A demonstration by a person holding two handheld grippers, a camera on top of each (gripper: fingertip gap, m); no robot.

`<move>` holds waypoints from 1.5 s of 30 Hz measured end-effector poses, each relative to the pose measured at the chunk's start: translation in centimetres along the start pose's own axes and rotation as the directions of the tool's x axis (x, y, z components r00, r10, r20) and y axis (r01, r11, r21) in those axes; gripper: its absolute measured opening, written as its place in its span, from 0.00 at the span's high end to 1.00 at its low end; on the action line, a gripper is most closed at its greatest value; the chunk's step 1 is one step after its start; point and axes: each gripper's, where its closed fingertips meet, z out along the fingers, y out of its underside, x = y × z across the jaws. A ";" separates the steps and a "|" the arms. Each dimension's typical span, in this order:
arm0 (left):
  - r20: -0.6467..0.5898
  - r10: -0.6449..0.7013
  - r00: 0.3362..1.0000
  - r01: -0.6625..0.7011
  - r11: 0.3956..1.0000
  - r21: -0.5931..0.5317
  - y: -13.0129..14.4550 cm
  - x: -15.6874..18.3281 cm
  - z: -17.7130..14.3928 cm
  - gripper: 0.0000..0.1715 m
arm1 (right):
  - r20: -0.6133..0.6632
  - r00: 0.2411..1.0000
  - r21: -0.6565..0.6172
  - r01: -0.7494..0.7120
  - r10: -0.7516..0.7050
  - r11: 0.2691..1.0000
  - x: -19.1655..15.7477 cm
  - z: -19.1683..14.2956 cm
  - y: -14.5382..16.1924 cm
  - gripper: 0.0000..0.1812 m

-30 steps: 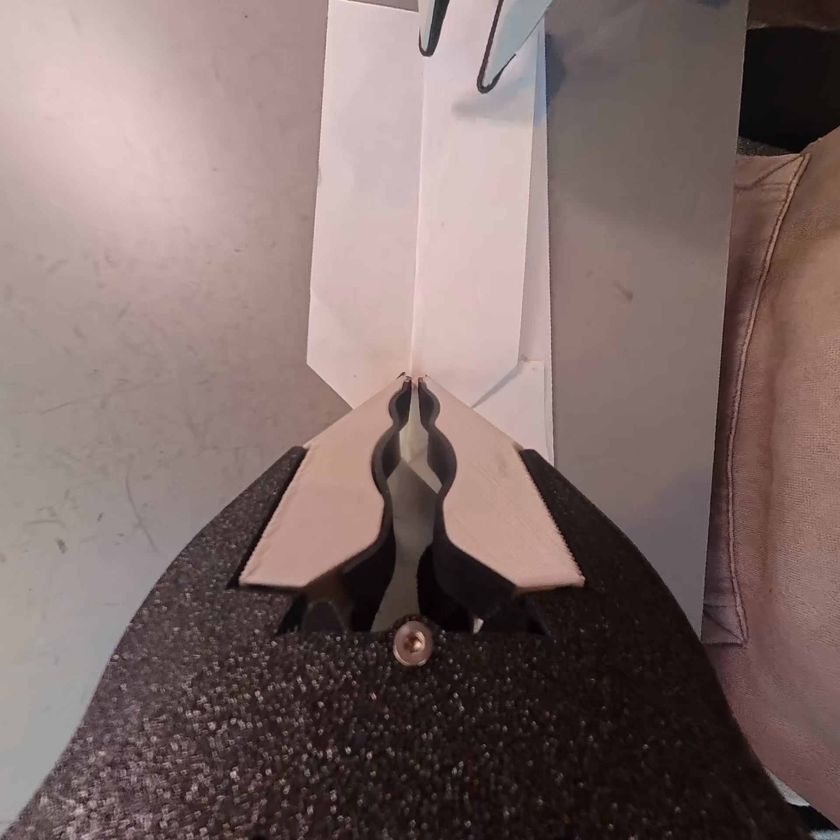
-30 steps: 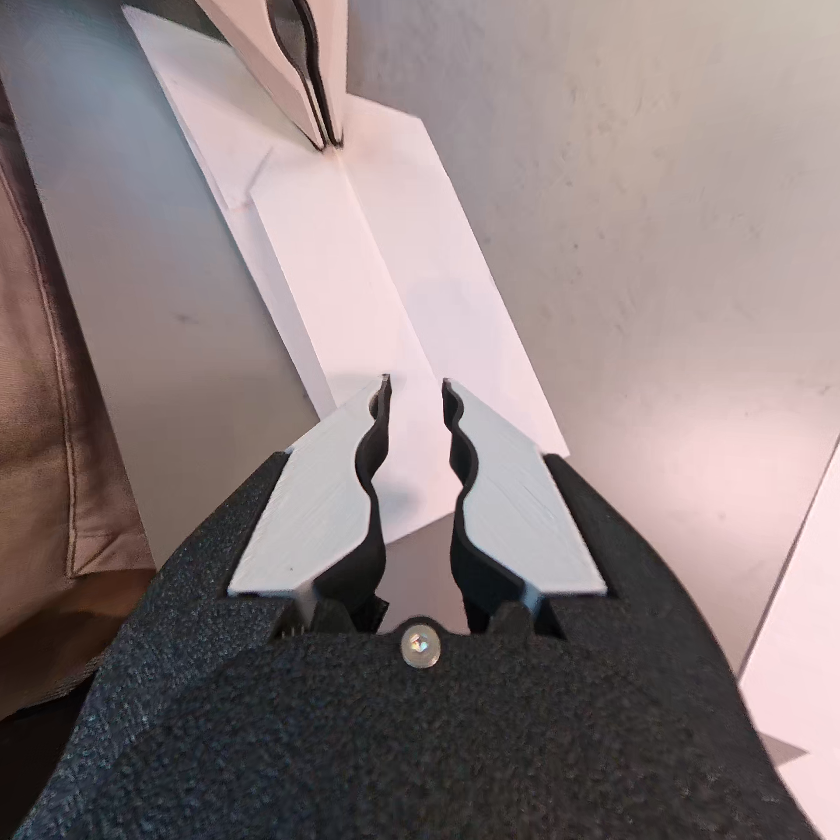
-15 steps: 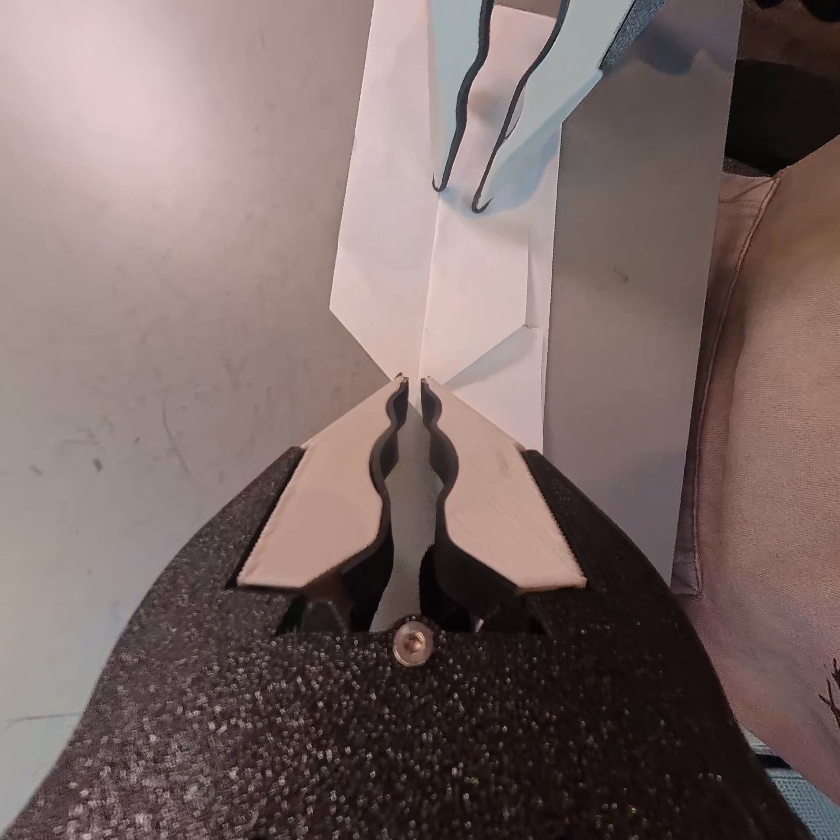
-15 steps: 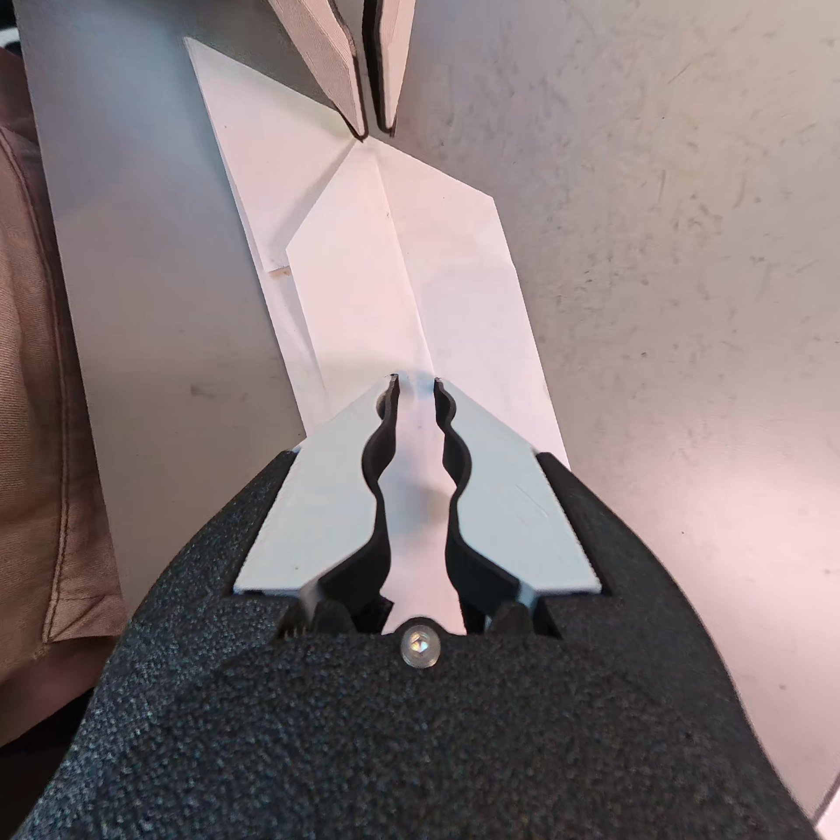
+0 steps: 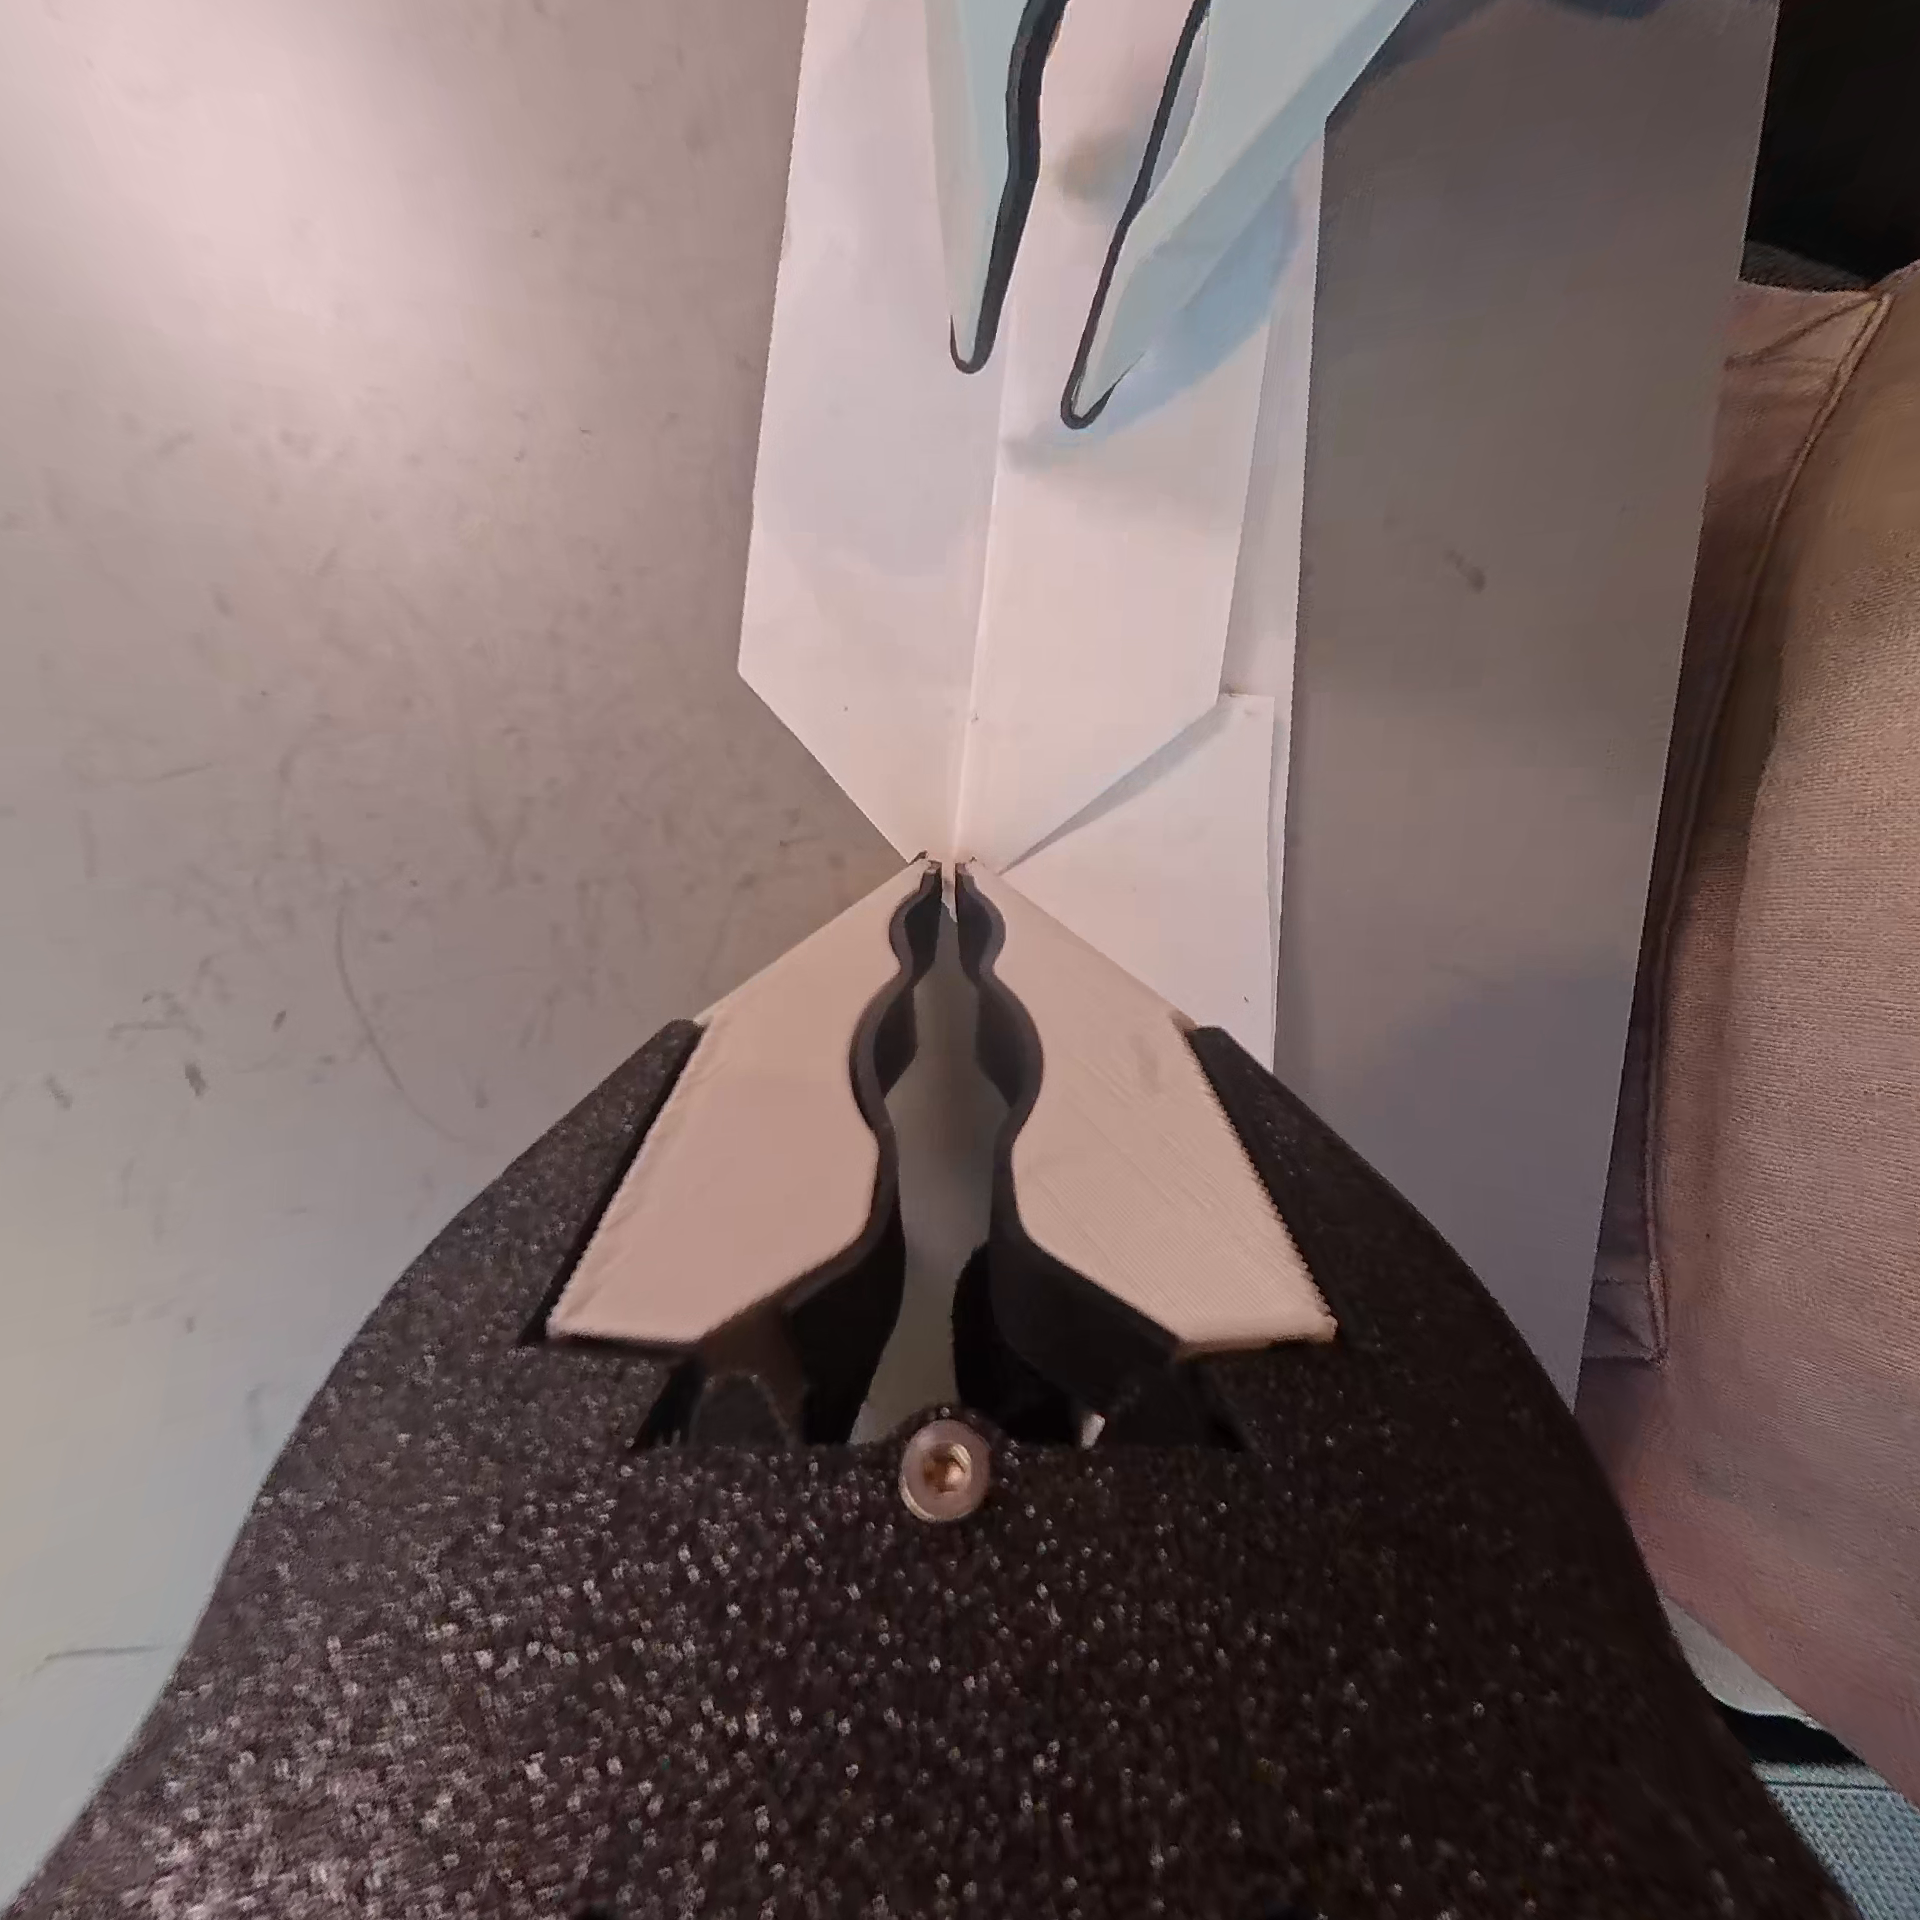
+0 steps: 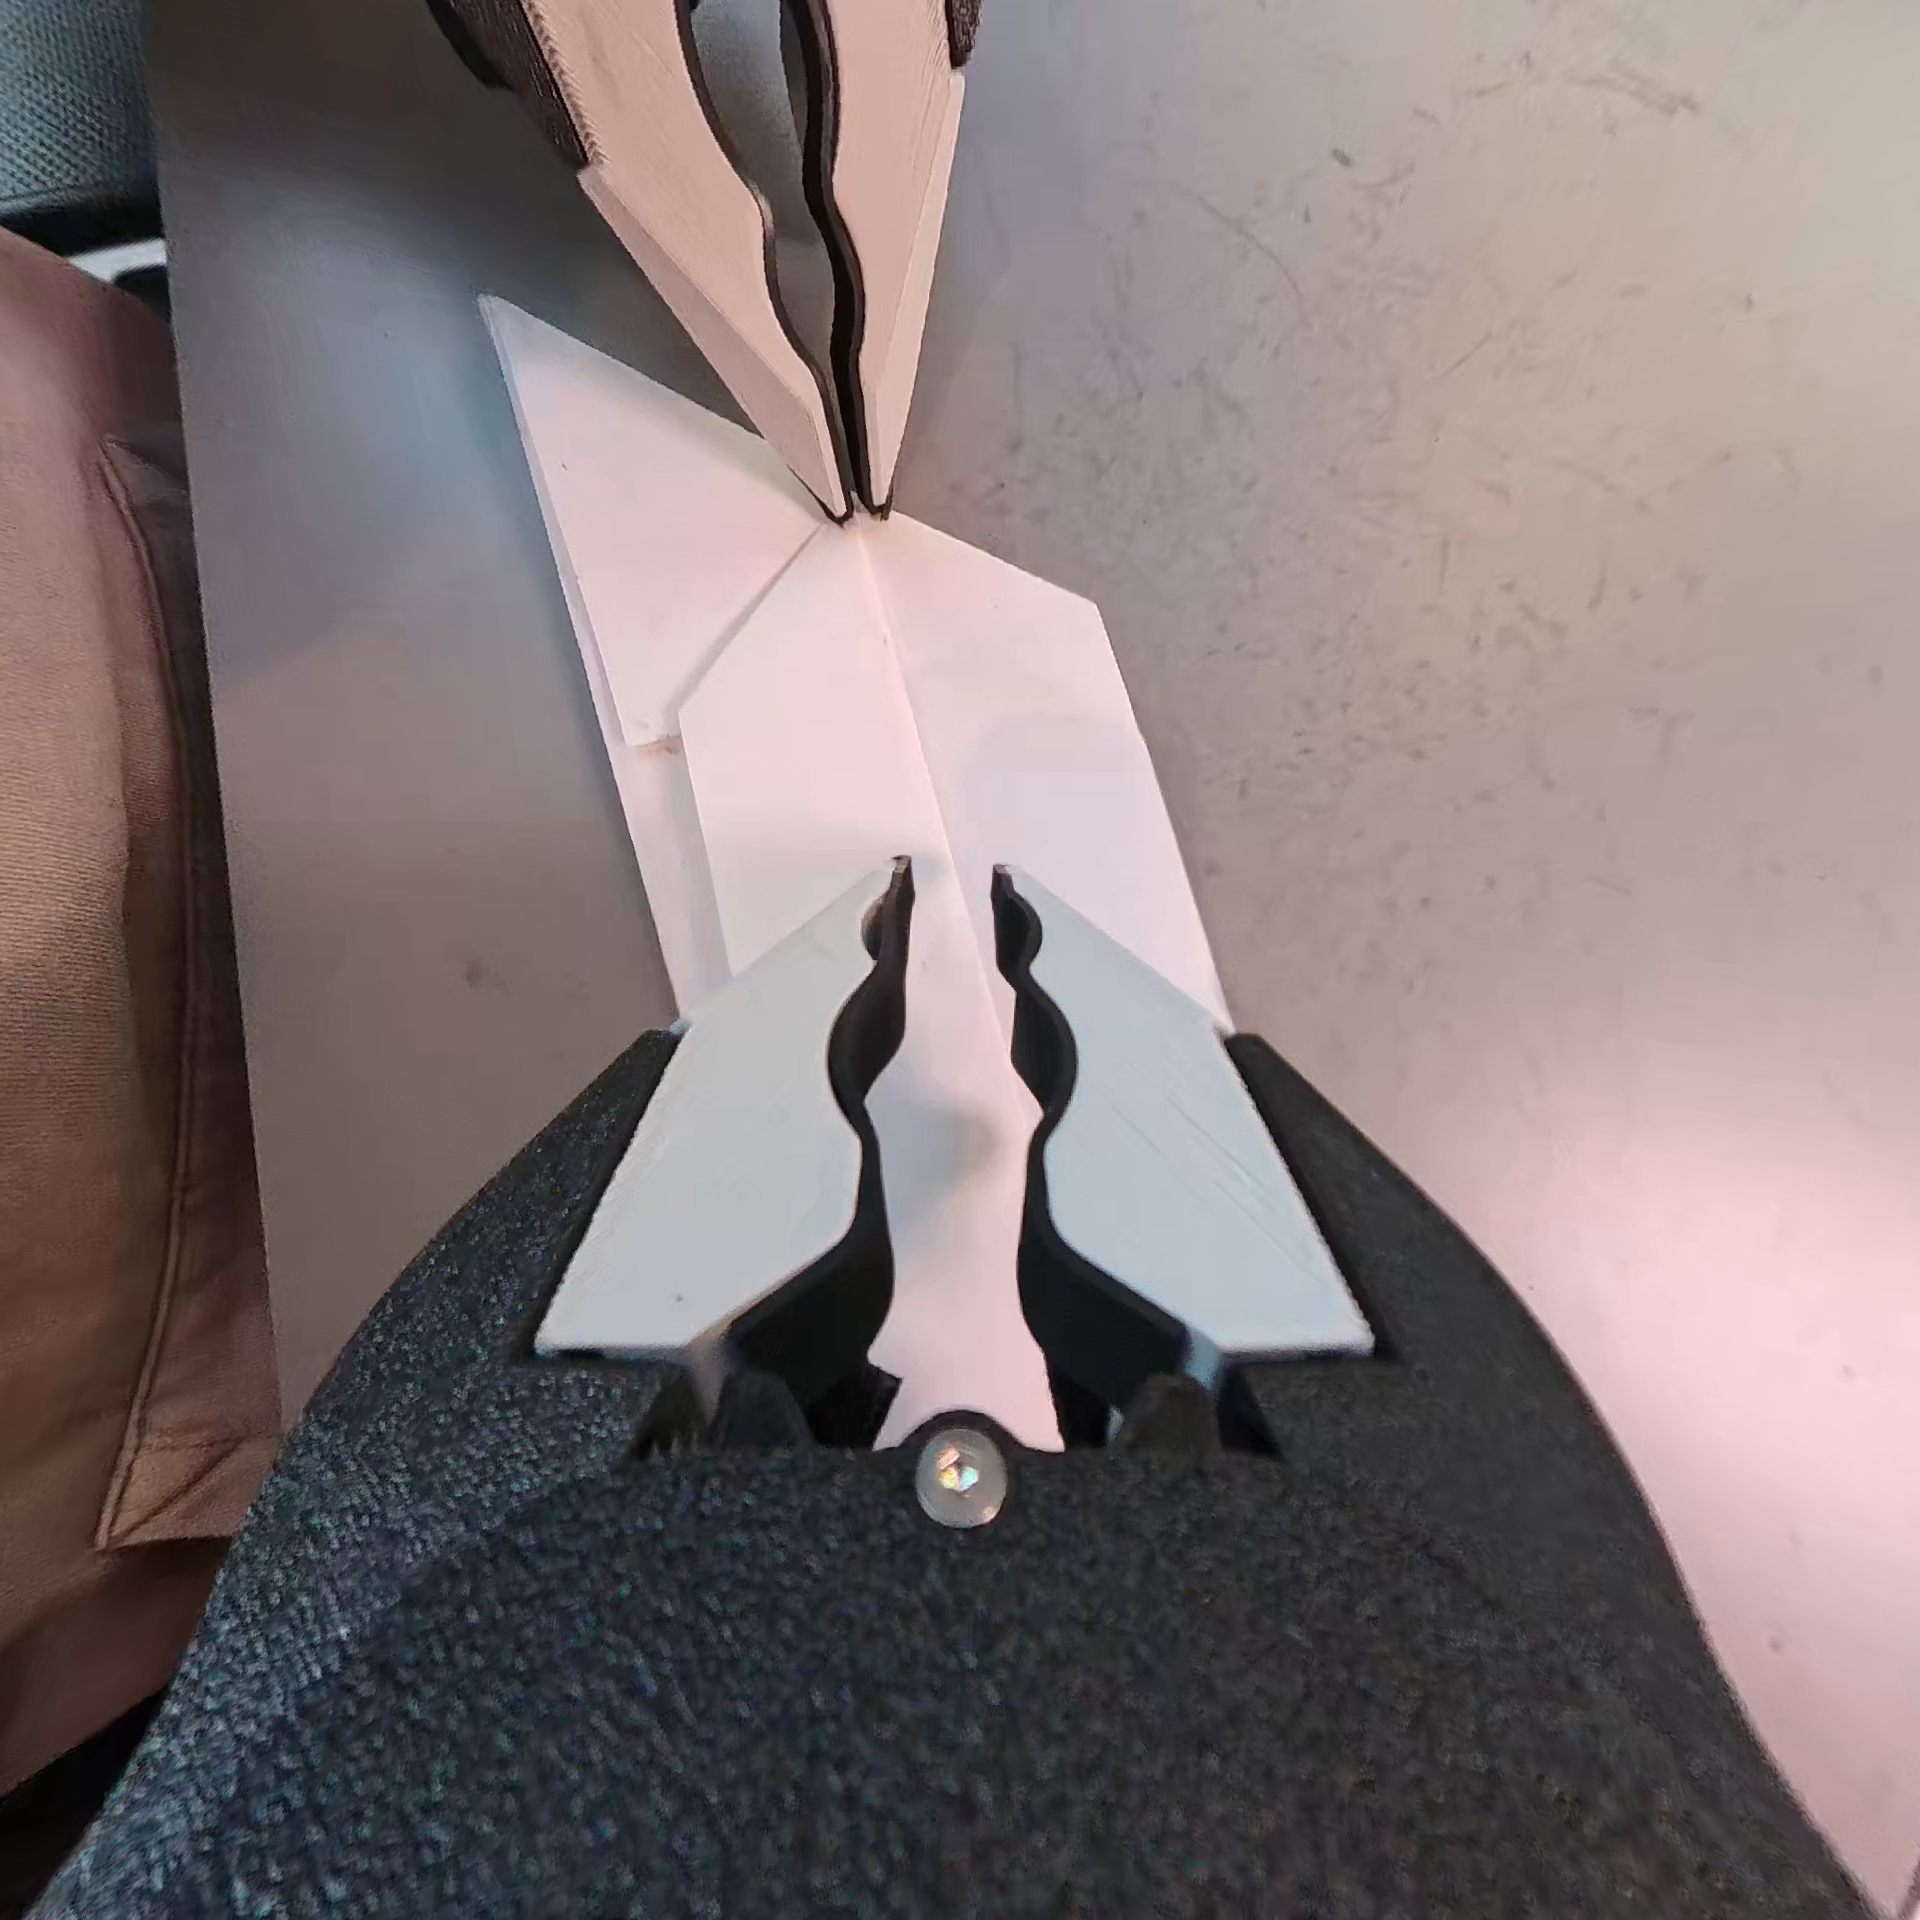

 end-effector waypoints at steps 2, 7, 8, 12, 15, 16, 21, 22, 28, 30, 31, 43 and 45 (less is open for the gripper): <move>-0.002 0.008 1.000 -0.008 1.000 -0.003 -0.1 0.0 0.1 0.99 | -0.010 1.000 -0.030 0.020 -0.020 0.999 0.1 0.6 -0.1 0.93; 0.009 0.012 1.000 -0.012 1.000 -0.004 -0.1 0.0 0.1 0.99 | -0.022 0.999 -0.069 0.039 -0.040 0.997 0.2 1.4 0.4 0.94; 0.012 0.007 1.000 -0.007 1.000 0.001 -0.1 0.0 0.1 0.99 | -0.021 0.999 -0.067 0.029 -0.031 0.997 0.2 1.4 0.5 0.94; 0.000 -0.032 0.999 0.032 0.999 0.040 -0.4 -0.1 -0.1 0.98 | -0.024 1.000 -0.051 0.016 -0.017 0.999 0.1 1.4 0.5 0.95; -0.033 -0.105 0.994 0.108 0.990 0.096 -1.3 -0.2 -0.2 0.93 | -0.027 1.000 -0.036 0.015 -0.016 0.999 0.0 1.4 0.5 0.96; -0.040 -0.116 0.992 0.119 0.988 0.103 -1.5 -0.1 0.0 0.92 | -0.026 1.000 -0.032 0.012 -0.012 0.999 0.0 1.4 0.5 0.96; 0.024 -0.039 0.999 0.037 0.996 0.078 -1.4 -0.1 0.9 0.92 | -0.030 0.999 -0.008 0.017 -0.018 1.000 0.0 1.3 0.5 0.96; 0.035 -0.023 0.999 0.021 0.997 0.074 -1.4 -0.1 0.9 0.92 | -0.029 0.999 -0.005 0.015 -0.015 1.000 0.0 1.3 0.6 0.96; 0.051 0.025 0.998 -0.028 0.997 0.067 -1.4 0.0 1.0 0.94 | -0.012 1.000 0.005 0.014 -0.014 1.000 0.1 0.9 0.0 0.96; 0.049 0.019 0.999 -0.023 0.997 0.072 -1.5 0.0 1.0 0.94 | -0.004 1.000 0.001 0.026 -0.026 1.000 0.0 0.9 -0.3 0.96; 0.048 0.017 0.999 -0.020 0.997 0.073 -1.5 0.0 1.0 0.94 | 0.009 0.999 -0.006 0.035 -0.035 0.999 -0.2 1.0 -0.4 0.96; -0.031 -0.013 0.999 0.017 0.994 0.110 -2.4 1.0 1.7 1.00 | 0.051 0.999 -0.053 0.002 0.000 0.999 -0.6 1.7 0.1 0.97; -0.038 -0.029 0.999 0.033 0.992 0.118 -2.4 1.0 1.7 1.00 | 0.052 0.999 -0.045 0.009 -0.007 0.999 -0.6 1.7 0.1 0.97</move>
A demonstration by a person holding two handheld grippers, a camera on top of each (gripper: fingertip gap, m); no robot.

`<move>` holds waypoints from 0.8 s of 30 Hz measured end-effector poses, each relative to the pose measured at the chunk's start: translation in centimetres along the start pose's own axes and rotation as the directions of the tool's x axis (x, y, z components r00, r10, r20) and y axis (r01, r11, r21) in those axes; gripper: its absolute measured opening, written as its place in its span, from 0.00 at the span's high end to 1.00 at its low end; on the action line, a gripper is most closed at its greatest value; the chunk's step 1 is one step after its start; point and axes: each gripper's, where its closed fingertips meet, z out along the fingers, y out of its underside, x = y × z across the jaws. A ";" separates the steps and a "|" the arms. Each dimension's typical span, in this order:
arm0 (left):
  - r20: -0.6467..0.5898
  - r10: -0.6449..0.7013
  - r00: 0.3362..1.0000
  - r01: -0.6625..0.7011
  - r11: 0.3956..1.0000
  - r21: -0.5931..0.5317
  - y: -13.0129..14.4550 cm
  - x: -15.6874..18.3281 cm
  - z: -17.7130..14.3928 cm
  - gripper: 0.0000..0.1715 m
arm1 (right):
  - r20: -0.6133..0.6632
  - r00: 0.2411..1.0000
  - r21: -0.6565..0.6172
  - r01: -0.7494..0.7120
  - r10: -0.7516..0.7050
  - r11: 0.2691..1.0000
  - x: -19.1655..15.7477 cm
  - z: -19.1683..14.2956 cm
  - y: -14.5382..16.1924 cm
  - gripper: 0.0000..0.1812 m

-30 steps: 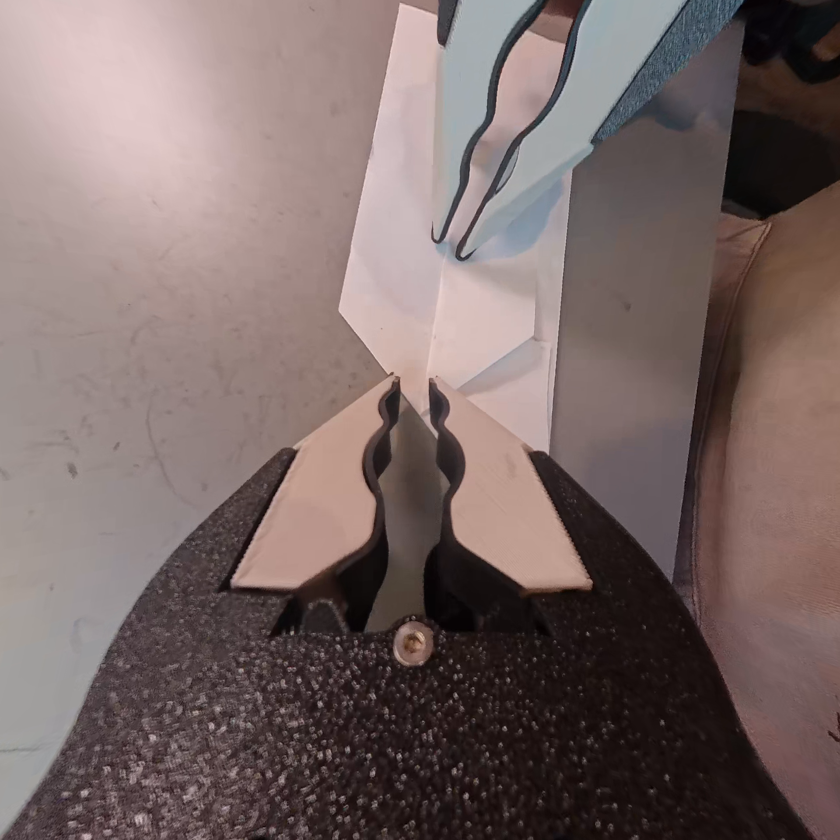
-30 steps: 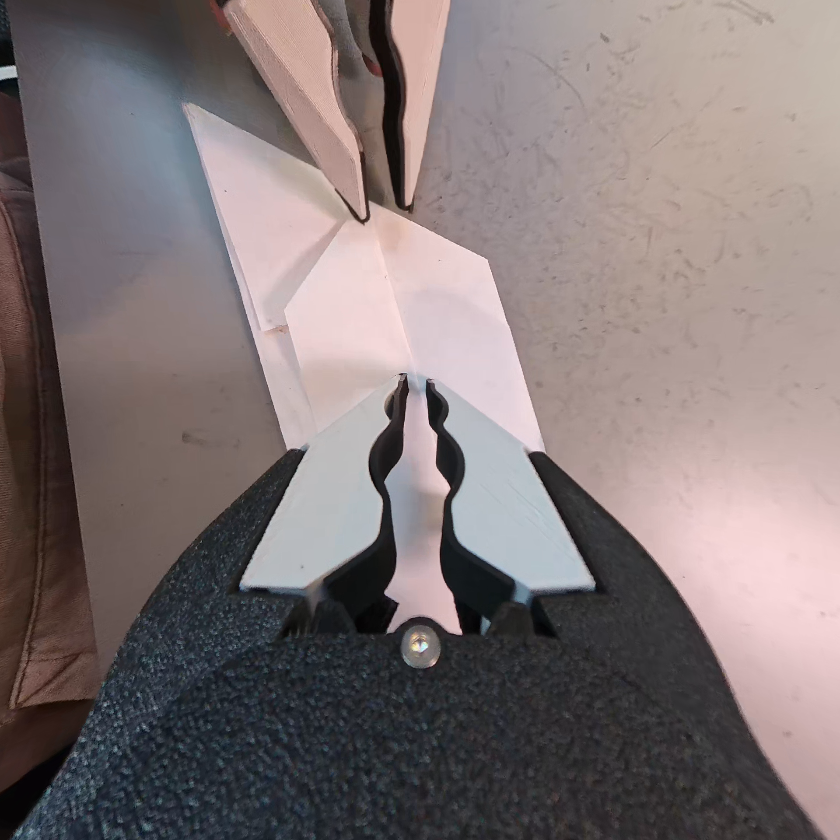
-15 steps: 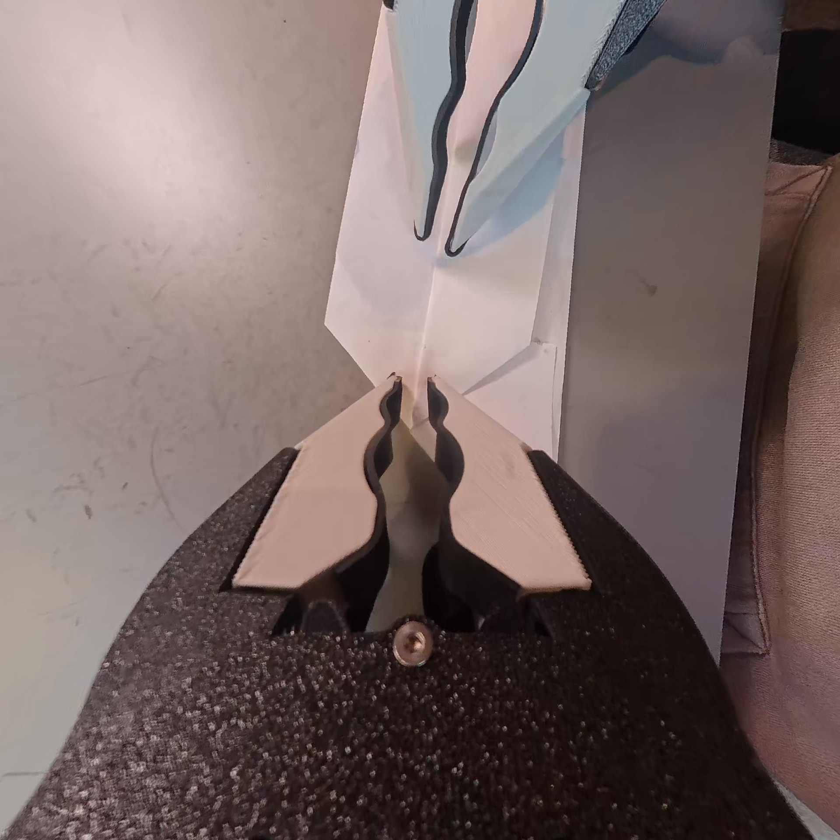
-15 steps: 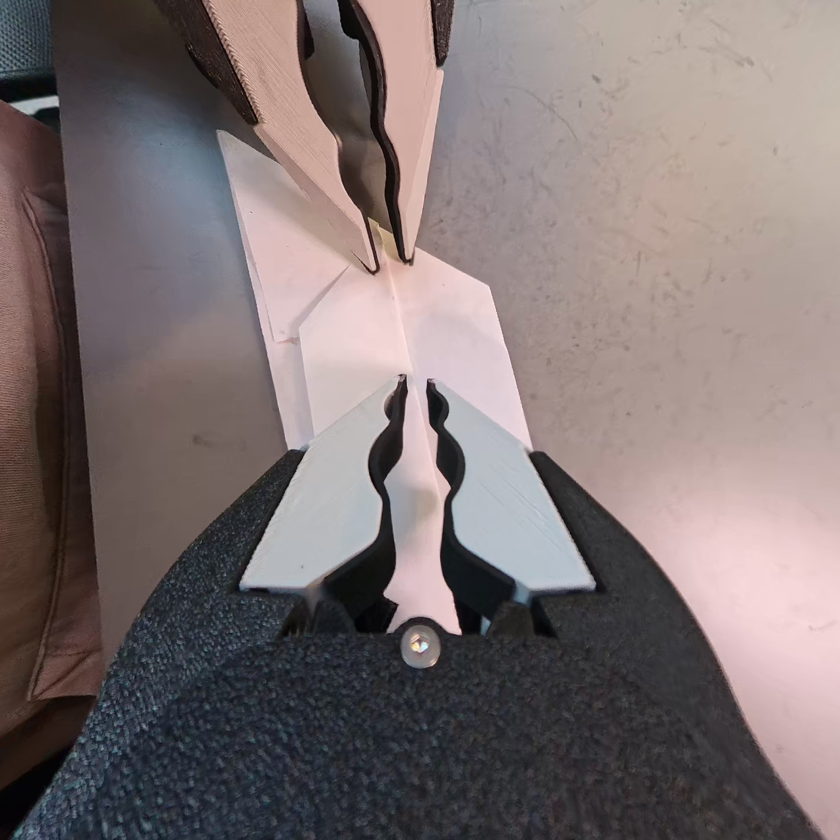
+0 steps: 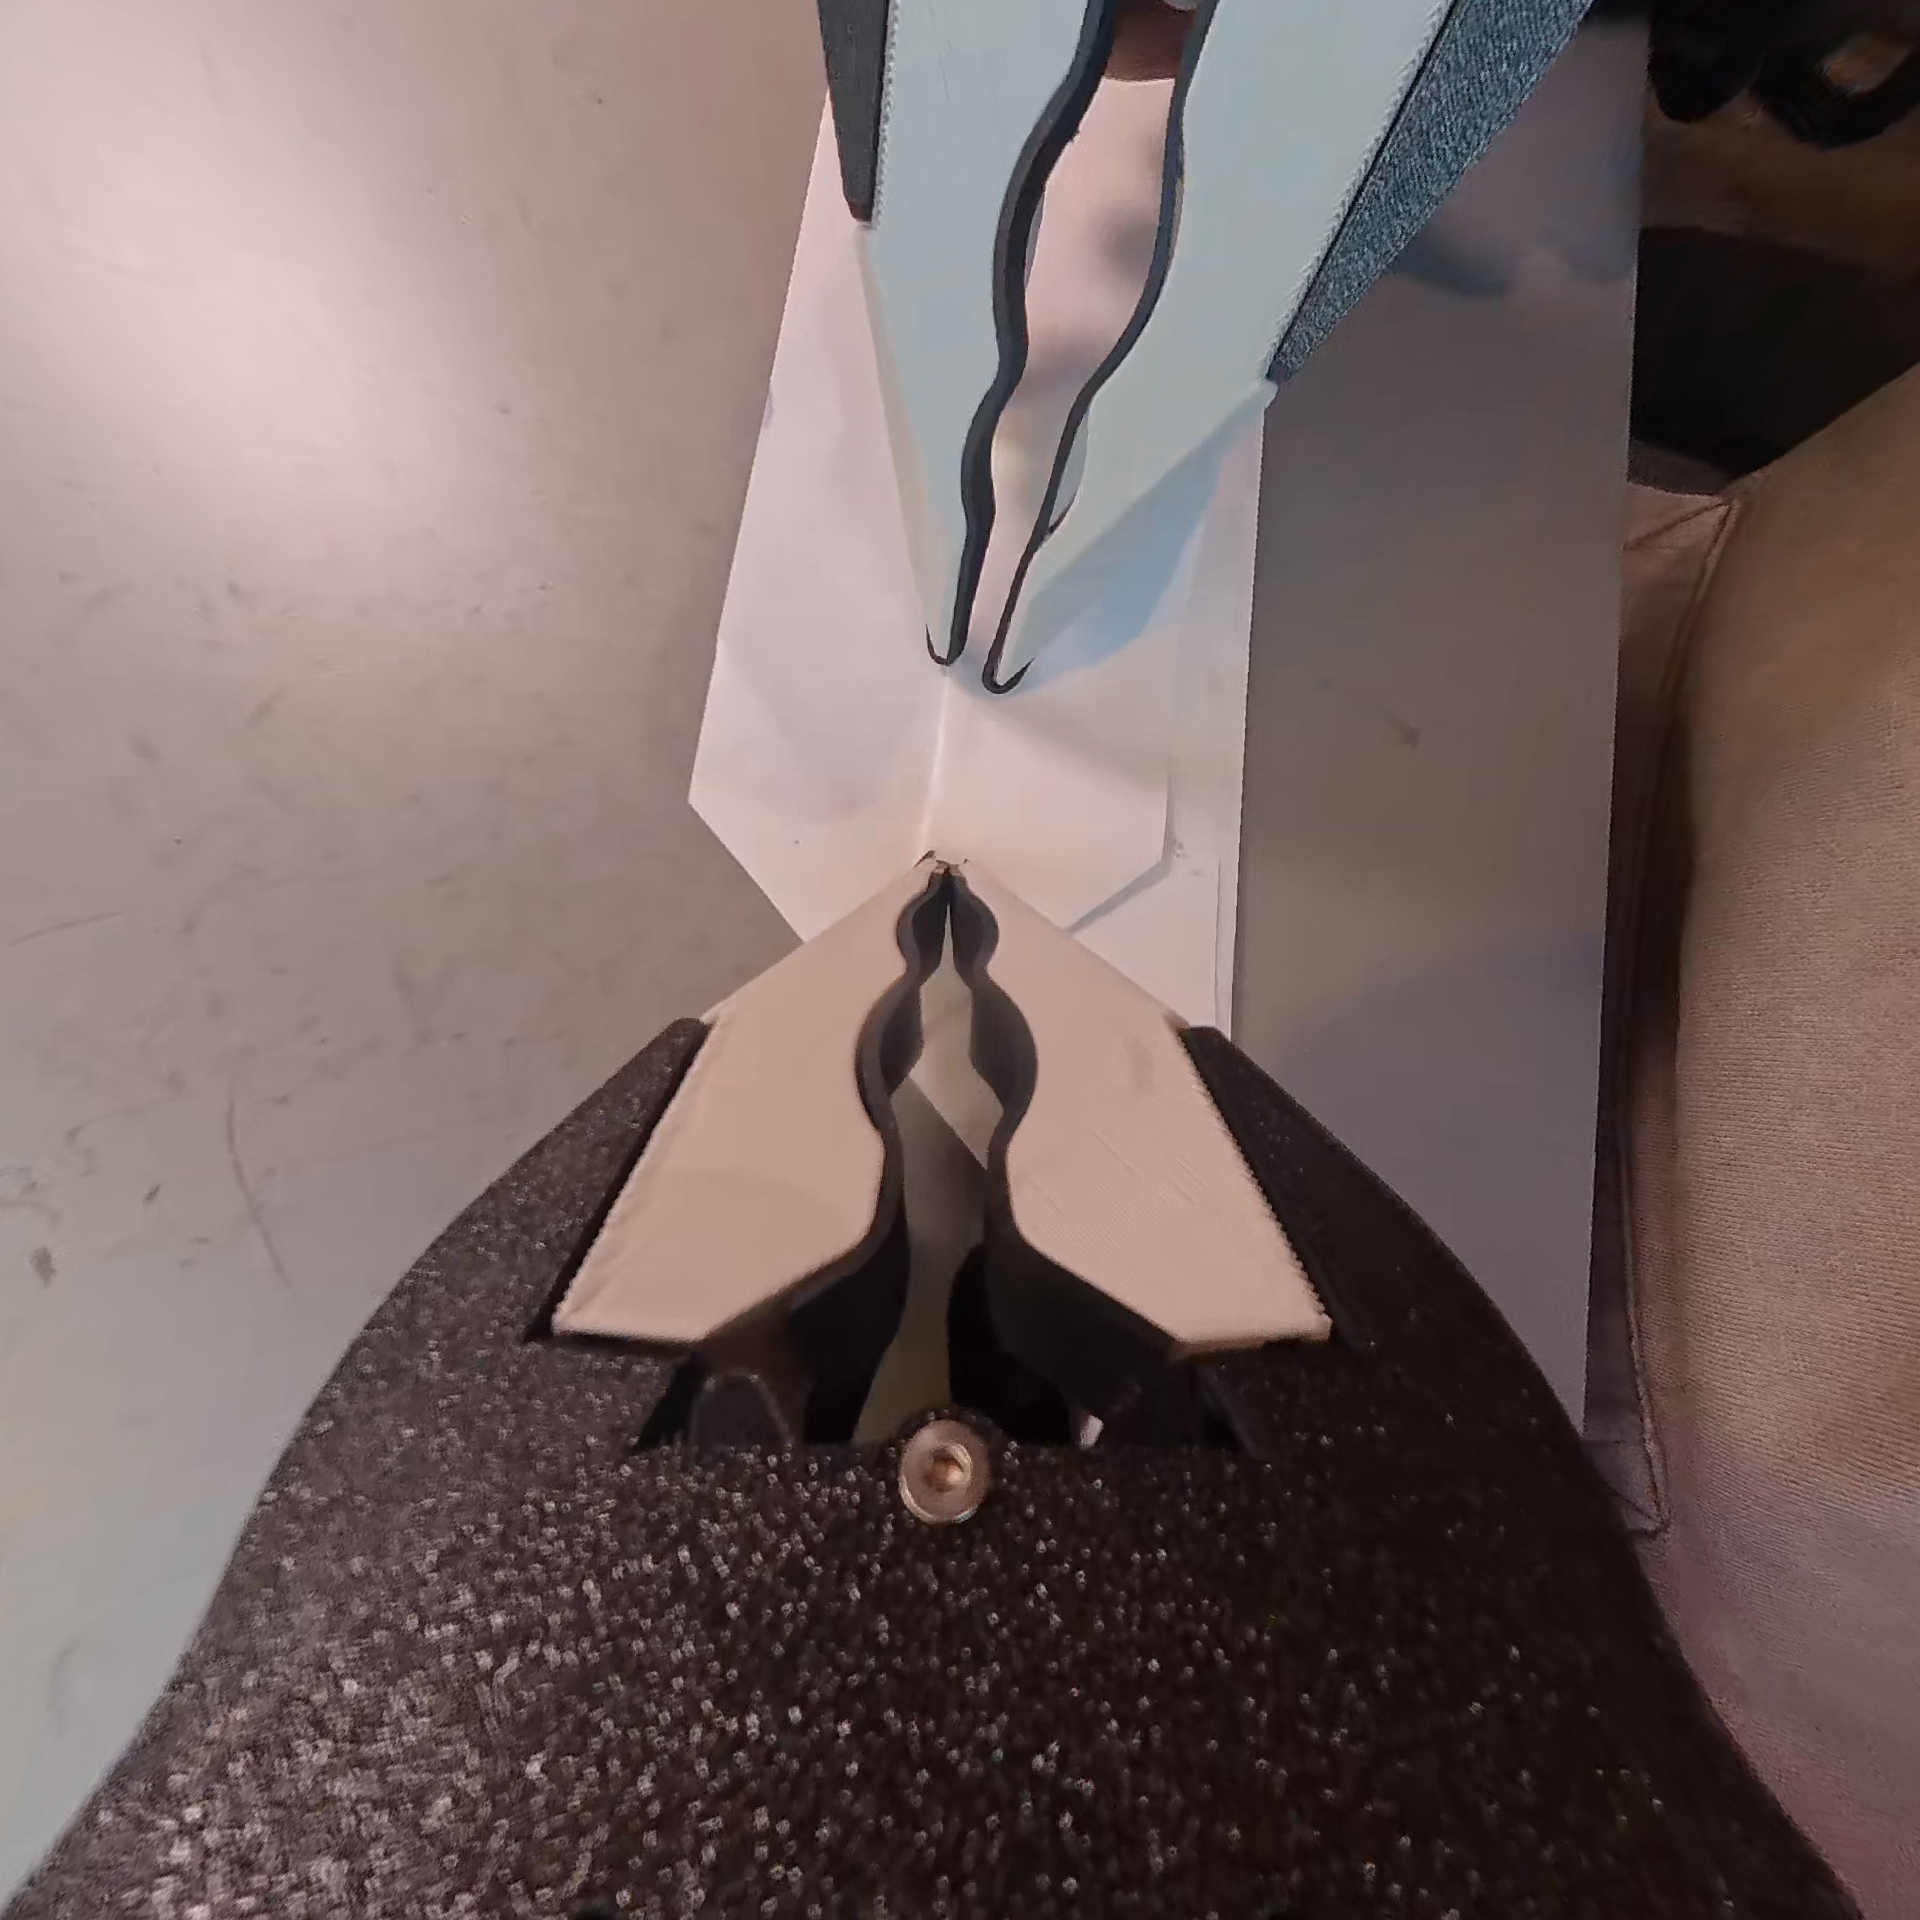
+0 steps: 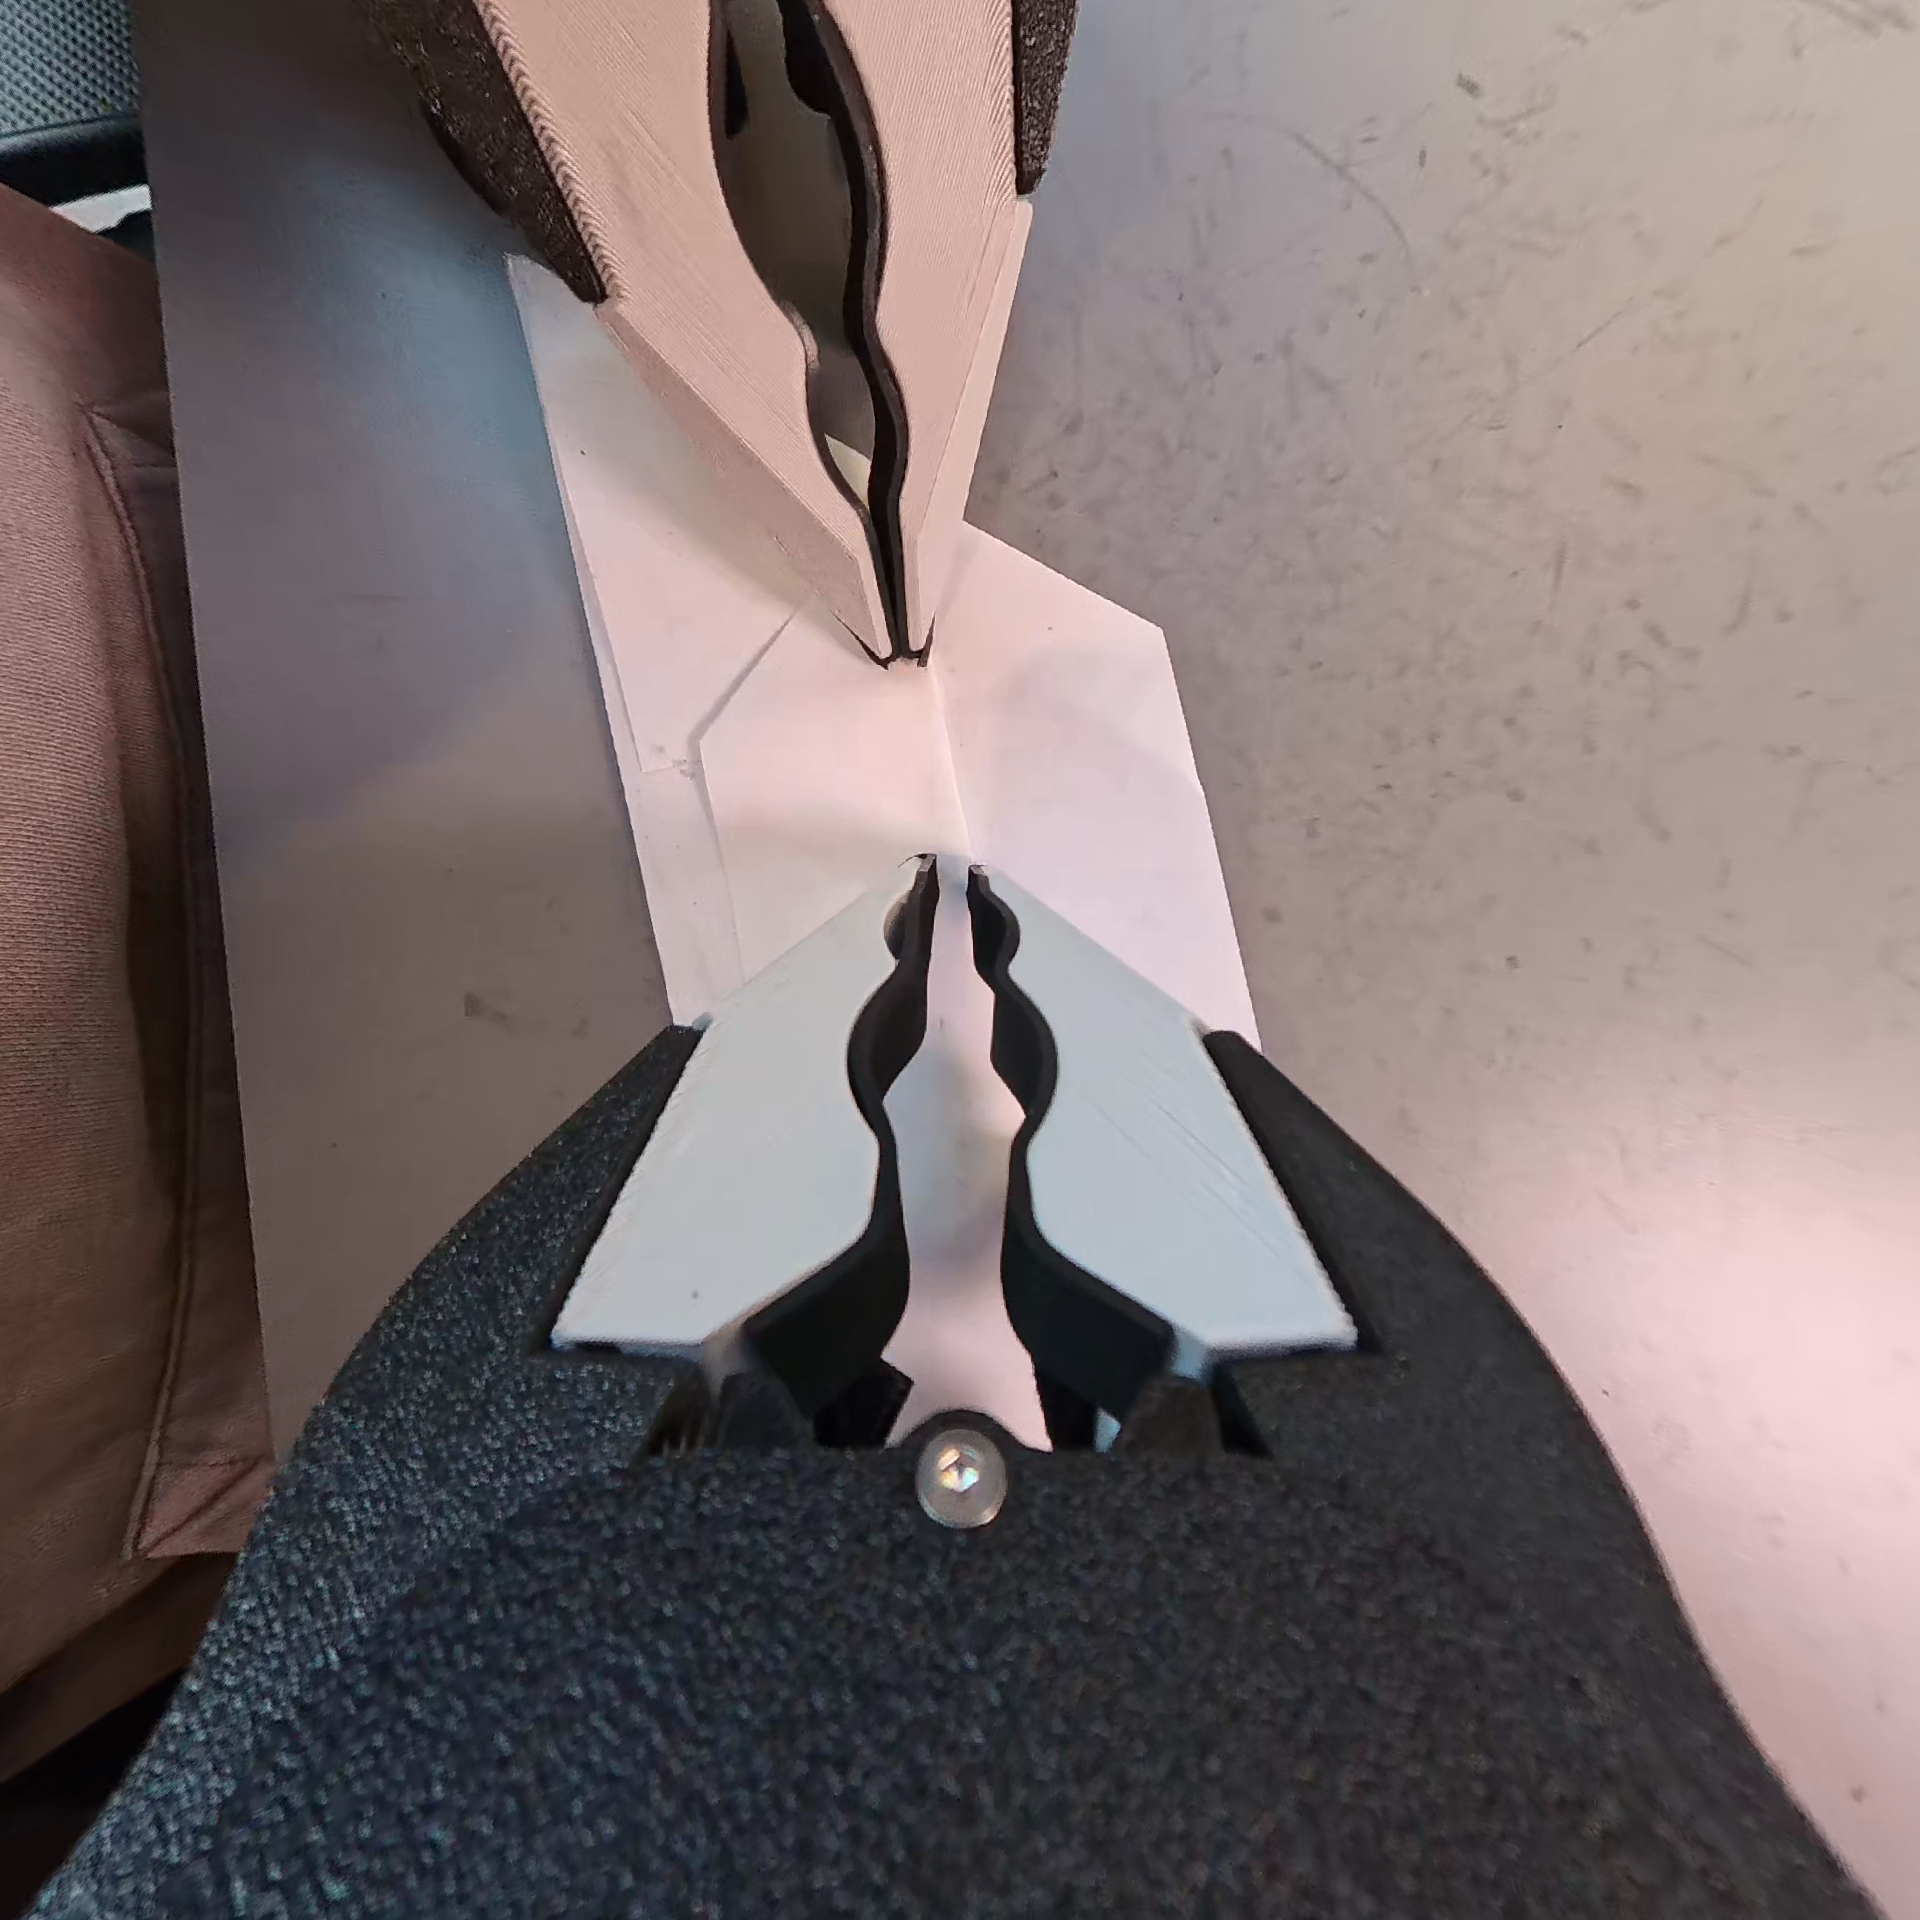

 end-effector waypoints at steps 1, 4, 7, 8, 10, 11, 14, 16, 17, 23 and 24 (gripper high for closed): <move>-0.002 -0.004 1.000 0.004 1.000 0.000 0.0 0.0 0.0 1.00 | 0.000 1.000 0.005 0.004 -0.004 1.000 0.0 0.0 0.0 0.97; 0.019 0.027 0.999 -0.027 1.000 -0.012 0.1 0.0 0.0 1.00 | 0.008 1.000 0.013 0.002 -0.002 1.000 0.0 0.0 0.0 0.97; 0.029 0.043 0.999 -0.042 0.999 -0.033 0.1 0.0 0.1 1.00 | 0.024 1.000 0.018 0.000 0.000 1.000 -0.1 -0.2 -0.1 0.97; 0.027 0.041 0.999 -0.040 0.998 -0.038 0.1 0.0 0.1 1.00 | 0.029 1.000 0.017 -0.007 0.006 1.000 0.0 -0.3 -0.1 0.97; 0.026 0.038 0.999 -0.037 0.998 -0.048 0.1 0.0 0.1 1.00 | 0.010 1.000 0.005 -0.005 0.005 1.000 0.5 -0.7 0.0 0.99; 0.027 0.040 0.999 -0.038 0.998 -0.052 0.1 0.0 0.1 1.00 | 0.006 1.000 -0.001 0.001 -0.001 1.000 0.6 -0.7 0.0 1.00; 0.025 0.037 0.999 -0.035 0.998 -0.054 0.1 0.0 0.1 1.00 | 0.018 1.000 -0.012 0.015 -0.015 1.000 0.4 -0.5 -0.4 1.00; 0.019 0.029 0.999 -0.028 0.998 -0.052 0.1 0.0 0.1 1.00 | 0.022 0.999 -0.027 0.027 -0.026 0.999 0.5 0.0 -0.4 1.00; 0.015 0.026 1.000 -0.026 0.998 -0.051 0.1 0.0 0.1 1.00 | 0.029 0.999 -0.032 0.026 -0.025 0.999 0.5 0.2 -0.5 1.00; -0.004 0.017 1.000 -0.017 0.999 -0.040 -0.3 -0.3 -0.2 1.00 | 0.037 0.997 -0.071 0.072 -0.070 0.995 0.5 0.3 -0.4 1.00; -0.006 0.011 1.000 -0.011 1.000 -0.028 -0.6 -0.4 -0.1 1.00 | 0.037 0.996 -0.075 0.080 -0.078 0.994 0.5 0.3 -0.4 1.00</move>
